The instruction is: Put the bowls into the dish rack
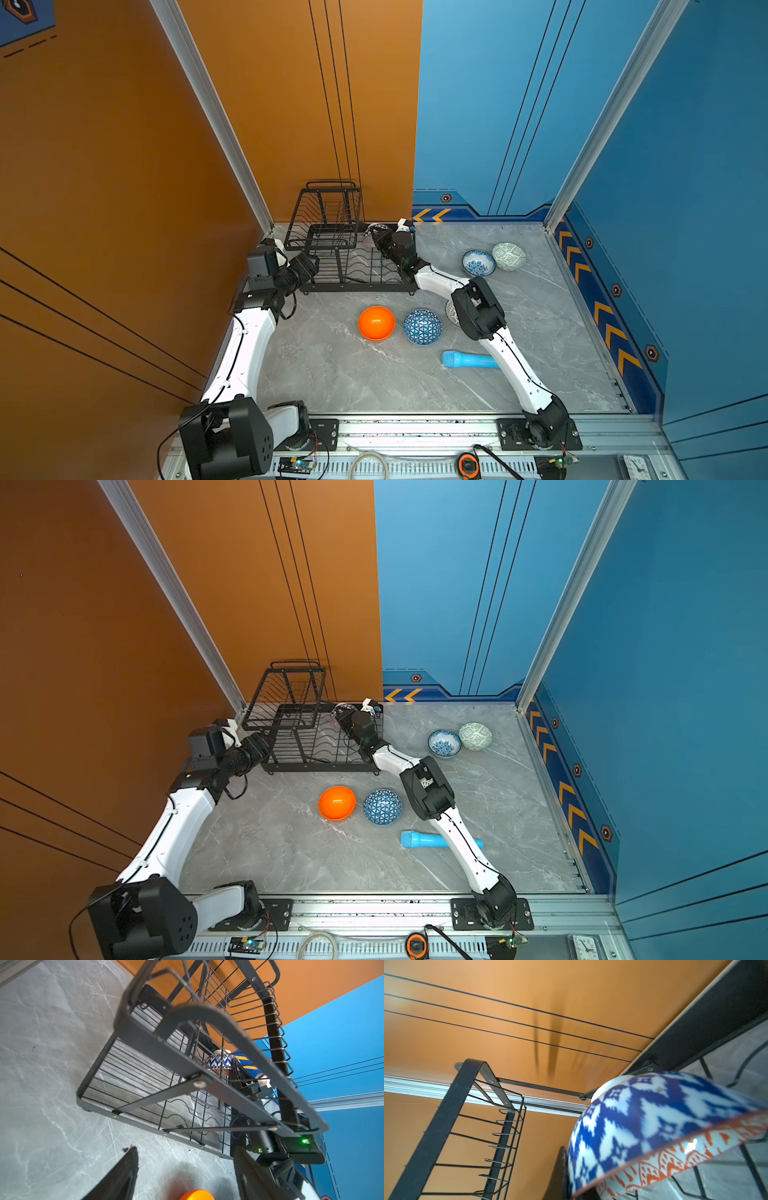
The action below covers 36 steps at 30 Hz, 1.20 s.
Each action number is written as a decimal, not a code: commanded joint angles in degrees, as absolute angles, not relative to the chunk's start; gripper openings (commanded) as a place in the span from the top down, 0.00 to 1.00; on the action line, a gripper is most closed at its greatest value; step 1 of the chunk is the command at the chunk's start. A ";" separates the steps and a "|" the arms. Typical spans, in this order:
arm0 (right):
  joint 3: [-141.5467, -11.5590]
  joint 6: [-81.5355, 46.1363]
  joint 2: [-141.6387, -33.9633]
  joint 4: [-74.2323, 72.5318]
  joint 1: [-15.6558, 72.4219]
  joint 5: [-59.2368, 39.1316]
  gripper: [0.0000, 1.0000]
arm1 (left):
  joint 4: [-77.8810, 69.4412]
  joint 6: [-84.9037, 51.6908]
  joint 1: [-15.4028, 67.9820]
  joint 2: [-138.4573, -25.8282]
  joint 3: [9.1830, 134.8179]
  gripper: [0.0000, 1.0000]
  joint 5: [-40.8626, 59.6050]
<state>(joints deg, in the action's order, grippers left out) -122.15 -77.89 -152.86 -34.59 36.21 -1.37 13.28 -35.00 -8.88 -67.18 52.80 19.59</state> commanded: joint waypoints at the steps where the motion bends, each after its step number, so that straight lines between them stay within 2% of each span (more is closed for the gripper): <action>1: -121.60 -78.29 -147.75 -39.88 35.77 -1.91 1.00 | 9.18 -35.18 -8.65 -65.44 48.90 0.28 17.67; 6: -119.82 -78.82 -147.05 -41.34 35.51 -2.12 1.00 | 4.55 -35.29 -6.86 -65.39 44.89 0.33 14.22; 11: -118.33 -79.00 -146.16 -42.39 35.15 -2.64 1.00 | 0.68 -33.64 -4.07 -65.04 42.78 0.33 5.36; 19: -117.87 -79.71 -146.07 -42.59 34.58 -4.28 1.00 | -10.24 -32.39 -1.10 -67.13 38.02 0.36 -3.13; 30: -115.43 -81.12 -145.42 -44.56 33.41 -5.40 1.00 | -23.84 -28.97 0.31 -74.36 34.33 0.41 -3.95; 32: -114.77 -81.21 -145.11 -44.84 33.15 -5.52 1.00 | -26.27 -28.26 0.40 -75.04 33.93 0.47 -3.81; 36: -113.49 -81.30 -144.41 -45.43 32.69 -5.62 1.00 | -28.23 -27.07 0.70 -76.14 33.99 0.48 -4.46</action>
